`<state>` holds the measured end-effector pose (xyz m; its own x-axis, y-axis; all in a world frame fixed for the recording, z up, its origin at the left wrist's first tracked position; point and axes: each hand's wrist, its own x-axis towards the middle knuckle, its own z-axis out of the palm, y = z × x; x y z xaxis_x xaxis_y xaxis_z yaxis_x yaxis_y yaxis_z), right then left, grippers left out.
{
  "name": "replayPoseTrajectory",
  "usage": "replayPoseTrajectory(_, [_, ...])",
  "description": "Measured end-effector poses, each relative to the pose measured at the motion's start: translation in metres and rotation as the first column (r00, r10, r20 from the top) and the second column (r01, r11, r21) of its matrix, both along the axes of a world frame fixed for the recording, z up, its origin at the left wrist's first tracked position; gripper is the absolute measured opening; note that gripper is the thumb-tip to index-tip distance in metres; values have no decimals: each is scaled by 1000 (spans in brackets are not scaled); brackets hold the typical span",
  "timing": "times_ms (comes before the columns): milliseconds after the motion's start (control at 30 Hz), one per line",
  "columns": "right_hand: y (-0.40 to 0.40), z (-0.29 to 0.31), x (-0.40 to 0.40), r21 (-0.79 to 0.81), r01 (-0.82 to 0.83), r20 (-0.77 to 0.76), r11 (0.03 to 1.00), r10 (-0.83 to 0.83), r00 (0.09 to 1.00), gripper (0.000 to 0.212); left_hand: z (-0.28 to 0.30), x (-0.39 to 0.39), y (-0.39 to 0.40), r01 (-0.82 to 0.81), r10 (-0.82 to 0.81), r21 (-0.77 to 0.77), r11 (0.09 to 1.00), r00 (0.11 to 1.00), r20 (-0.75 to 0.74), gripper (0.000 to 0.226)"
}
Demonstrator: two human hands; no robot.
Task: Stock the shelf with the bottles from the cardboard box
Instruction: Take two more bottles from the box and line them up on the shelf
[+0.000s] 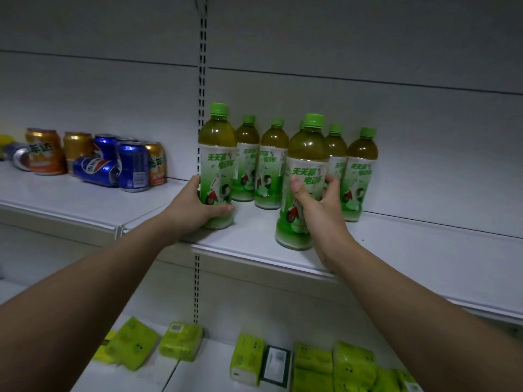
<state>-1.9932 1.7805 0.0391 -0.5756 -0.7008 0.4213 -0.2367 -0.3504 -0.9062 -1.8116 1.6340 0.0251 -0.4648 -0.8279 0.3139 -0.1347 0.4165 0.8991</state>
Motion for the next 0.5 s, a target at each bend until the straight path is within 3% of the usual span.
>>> replayPoseTrajectory(300, [-64, -1, 20, 38, -9, -61, 999, 11, 998, 60, -3, -7, -49, -206, 204, 27, 978, 976, 71, 77])
replayPoseTrajectory(400, [-90, -1, 26, 47, -19, -67, 999, 22, 998, 62, 0, -12, -60, -256, 250, 54, 965, 963, 97, 70])
replayPoseTrajectory(500, [-111, 1, 34, 44, -12, -72, 999, 15, 997, 62, -6, -23, -62, -330, 333, -41, 943, 938, 95, 60])
